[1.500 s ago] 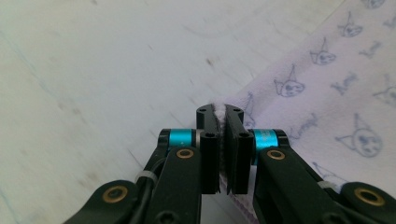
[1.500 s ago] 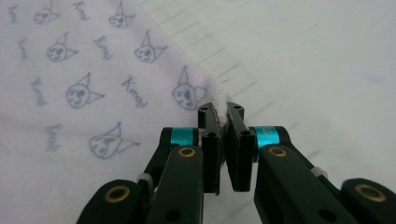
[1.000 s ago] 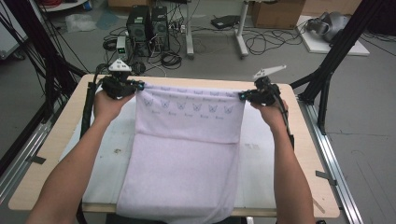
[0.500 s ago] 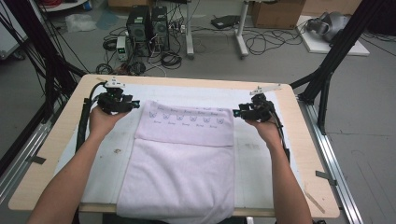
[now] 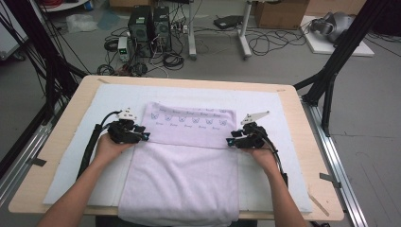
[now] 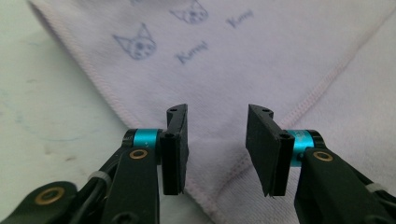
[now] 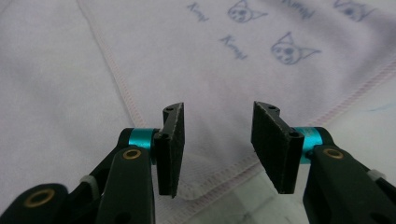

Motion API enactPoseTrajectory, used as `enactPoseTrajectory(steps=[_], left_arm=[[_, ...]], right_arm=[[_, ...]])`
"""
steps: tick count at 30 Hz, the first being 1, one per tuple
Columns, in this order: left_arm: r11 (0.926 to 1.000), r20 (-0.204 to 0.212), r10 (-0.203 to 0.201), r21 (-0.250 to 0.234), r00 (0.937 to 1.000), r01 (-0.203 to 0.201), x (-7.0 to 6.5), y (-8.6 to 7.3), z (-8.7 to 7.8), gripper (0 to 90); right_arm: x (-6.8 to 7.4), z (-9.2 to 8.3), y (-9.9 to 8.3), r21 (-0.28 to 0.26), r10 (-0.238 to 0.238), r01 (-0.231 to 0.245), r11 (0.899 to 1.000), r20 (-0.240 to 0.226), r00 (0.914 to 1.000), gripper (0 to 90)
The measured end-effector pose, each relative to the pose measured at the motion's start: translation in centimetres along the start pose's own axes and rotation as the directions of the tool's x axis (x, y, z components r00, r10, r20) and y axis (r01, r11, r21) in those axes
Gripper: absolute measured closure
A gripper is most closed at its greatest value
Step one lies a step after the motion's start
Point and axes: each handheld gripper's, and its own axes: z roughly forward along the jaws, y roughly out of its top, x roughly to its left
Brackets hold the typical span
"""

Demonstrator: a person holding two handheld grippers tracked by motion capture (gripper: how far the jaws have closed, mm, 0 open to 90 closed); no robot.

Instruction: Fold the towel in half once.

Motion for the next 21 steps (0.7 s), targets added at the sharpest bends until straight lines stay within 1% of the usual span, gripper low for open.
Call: enactPoseTrajectory(steps=[1,2,3,4,5,6,7,9,10,12,14,16,18,21], left_arm=[[1.0000,-0.003,0.007,0.001,1.0000,-0.007,-0.1,-0.1,0.2,62.6],[0.9998,-0.011,0.015,-0.009,0.9998,-0.016,-0.3,-0.2,0.2,65.8],[0.9998,-0.011,0.018,-0.012,0.9998,-0.018,-0.3,-0.2,0.2,70.7],[0.9997,-0.011,0.020,-0.013,0.9997,-0.020,-0.3,-0.2,0.2,76.4],[0.9997,-0.013,0.023,-0.009,0.9996,-0.023,-0.4,-0.2,0.2,83.6],[0.9997,-0.018,0.025,-0.009,0.9995,-0.025,-0.5,-0.1,0.2,86.4],[0.9996,-0.024,0.026,-0.004,0.9994,-0.026,-0.6,-0.1,0.1,87.2],[0.9996,-0.029,0.026,-0.008,0.9992,-0.026,-0.7,0.0,-0.1,87.9],[0.9996,-0.032,0.016,-0.022,0.9994,-0.016,-0.7,0.1,-0.5,87.9],[0.9988,-0.029,0.013,-0.047,0.9995,-0.015,-0.7,0.3,-1.2,88.0],[0.9961,-0.026,0.004,-0.088,0.9997,-0.006,-0.7,0.6,-2.2,88.0],[0.9943,-0.023,0.000,-0.107,0.9997,-0.002,-0.8,0.8,-3.0,88.0],[0.9916,-0.019,-0.002,-0.129,0.9998,0.000,-1.0,1.0,-4.0,88.0],[0.9887,-0.011,0.018,-0.148,0.9998,-0.020,-1.9,1.2,-5.7,88.0]], right_arm=[[0.1,0.3,-0.1,0.011,-0.002,0.002,1.000,-0.004,1.0000,55.7],[0.1,0.6,-0.2,0.019,-0.010,0.010,1.000,-0.004,0.9999,57.5],[0.2,0.6,-0.2,0.015,-0.012,0.012,1.000,0.010,0.9999,61.6],[0.2,0.6,-0.1,0.018,-0.022,0.021,1.000,0.018,0.9996,68.9],[0.3,0.6,-0.1,0.023,-0.022,0.021,1.000,0.013,0.9997,76.4],[0.3,0.6,0.0,0.025,-0.023,0.023,0.999,-0.001,0.9997,83.4],[0.3,0.7,0.0,0.028,-0.032,0.033,0.999,-0.010,0.9994,86.1],[0.4,0.6,0.2,0.032,-0.042,0.043,0.999,-0.006,0.9991,87.5],[0.5,0.4,0.2,0.031,-0.034,0.034,0.999,-0.008,0.9994,87.7],[0.5,-0.2,0.3,0.001,-0.028,0.028,1.000,-0.013,0.9995,87.9],[0.7,-0.8,0.5,-0.021,-0.037,0.037,0.999,-0.015,0.9992,88.0],[0.9,-1.6,0.9,-0.059,-0.046,0.045,0.997,-0.019,0.9988,87.9],[1.2,-2.2,1.3,-0.075,-0.050,0.049,0.996,-0.017,0.9986,88.0],[1.8,-3.6,2.1,-0.118,-0.071,0.067,0.991,-0.025,0.9972,87.9]])
